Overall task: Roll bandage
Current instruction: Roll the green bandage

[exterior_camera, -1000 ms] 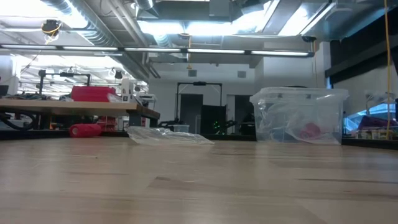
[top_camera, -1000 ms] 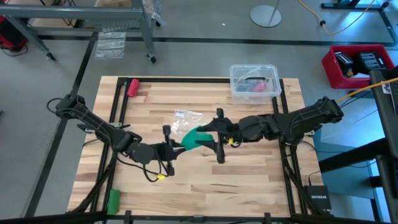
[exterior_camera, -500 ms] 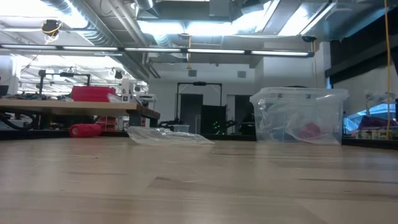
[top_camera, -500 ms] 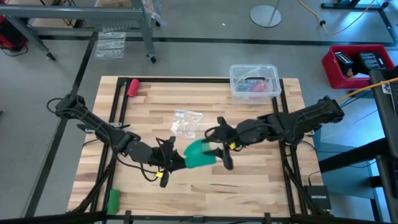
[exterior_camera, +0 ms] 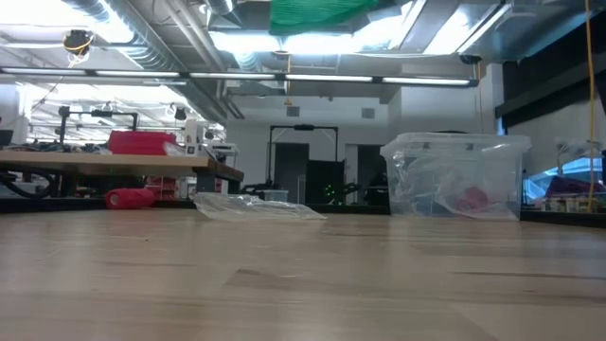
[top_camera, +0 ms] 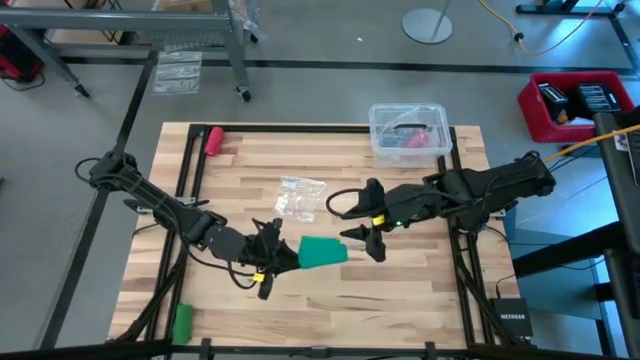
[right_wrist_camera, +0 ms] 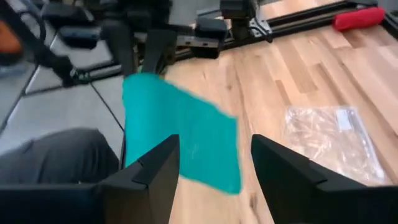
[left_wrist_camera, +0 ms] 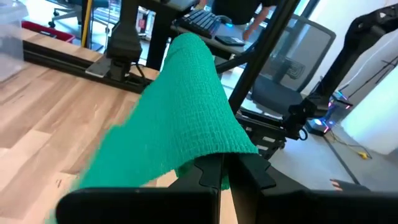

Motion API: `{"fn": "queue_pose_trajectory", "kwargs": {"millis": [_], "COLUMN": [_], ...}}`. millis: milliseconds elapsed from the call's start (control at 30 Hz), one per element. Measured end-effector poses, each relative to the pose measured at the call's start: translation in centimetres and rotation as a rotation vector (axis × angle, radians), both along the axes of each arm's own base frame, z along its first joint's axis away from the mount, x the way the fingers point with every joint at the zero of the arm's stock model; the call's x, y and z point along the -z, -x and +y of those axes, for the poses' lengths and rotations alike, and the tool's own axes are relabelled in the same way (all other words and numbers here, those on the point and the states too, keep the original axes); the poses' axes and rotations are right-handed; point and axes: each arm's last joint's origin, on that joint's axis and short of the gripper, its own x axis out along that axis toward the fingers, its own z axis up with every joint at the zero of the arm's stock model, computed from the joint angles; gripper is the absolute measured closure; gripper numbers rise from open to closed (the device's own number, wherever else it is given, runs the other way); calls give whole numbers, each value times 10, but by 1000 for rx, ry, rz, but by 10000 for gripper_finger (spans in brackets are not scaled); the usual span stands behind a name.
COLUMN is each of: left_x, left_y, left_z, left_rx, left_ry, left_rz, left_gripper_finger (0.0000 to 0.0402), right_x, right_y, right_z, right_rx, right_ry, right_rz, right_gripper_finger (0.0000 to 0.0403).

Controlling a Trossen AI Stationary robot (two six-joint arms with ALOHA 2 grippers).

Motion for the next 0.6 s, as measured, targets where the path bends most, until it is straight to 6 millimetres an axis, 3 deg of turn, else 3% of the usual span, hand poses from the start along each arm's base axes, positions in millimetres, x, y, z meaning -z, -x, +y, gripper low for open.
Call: {"fn": "queue_pose_trajectory", "kwargs": {"millis": [133, 300, 433, 600], "left_x": [-1, -14, -19, -20], "left_y": [0, 6, 9, 8], "left_z": [0, -1, -3, -4], "left_rx": [6, 23, 36, 40], "left_ry": [-17, -14, -16, -32], "left_rz": [-15, -56, -71, -89], "left_gripper_finger": [394, 394, 394, 394], "right_x": [6, 41, 69, 113], "right_y": [15, 34, 41, 31], "right_z": [22, 51, 60, 62], "right_rx": [-88, -37, -1, -3], "right_ry": [113, 361, 406, 356], "right_rz": [51, 88, -33, -214], "right_gripper_finger": [201, 201, 201, 201]}}
